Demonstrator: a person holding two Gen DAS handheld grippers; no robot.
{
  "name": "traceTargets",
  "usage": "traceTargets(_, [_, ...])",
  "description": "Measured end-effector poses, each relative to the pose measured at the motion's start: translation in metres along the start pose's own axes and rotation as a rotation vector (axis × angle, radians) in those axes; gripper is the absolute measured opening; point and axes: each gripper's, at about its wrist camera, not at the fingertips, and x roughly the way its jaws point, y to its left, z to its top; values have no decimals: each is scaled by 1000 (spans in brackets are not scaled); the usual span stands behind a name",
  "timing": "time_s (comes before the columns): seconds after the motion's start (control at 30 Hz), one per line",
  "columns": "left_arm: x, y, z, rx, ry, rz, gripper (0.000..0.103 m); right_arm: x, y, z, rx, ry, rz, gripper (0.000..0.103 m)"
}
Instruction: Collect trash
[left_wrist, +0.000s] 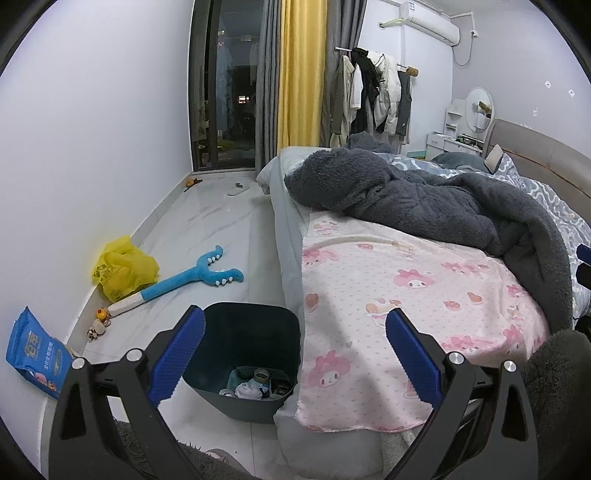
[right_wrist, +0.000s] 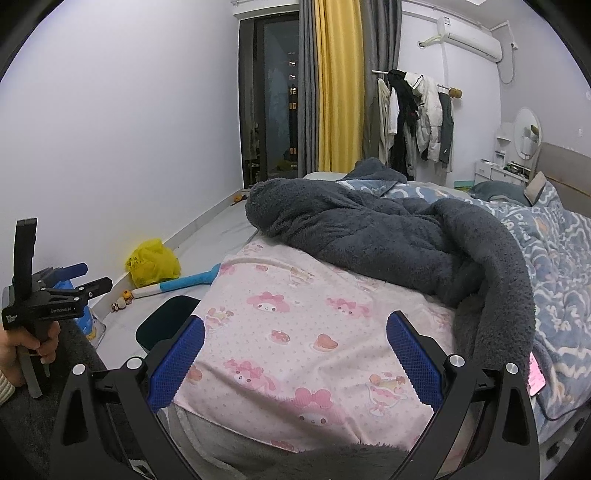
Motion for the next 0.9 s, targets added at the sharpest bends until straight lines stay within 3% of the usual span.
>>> traceTargets(0.9, [0, -2, 0, 4, 1, 3, 100, -1, 0, 1, 14, 0, 4, 100])
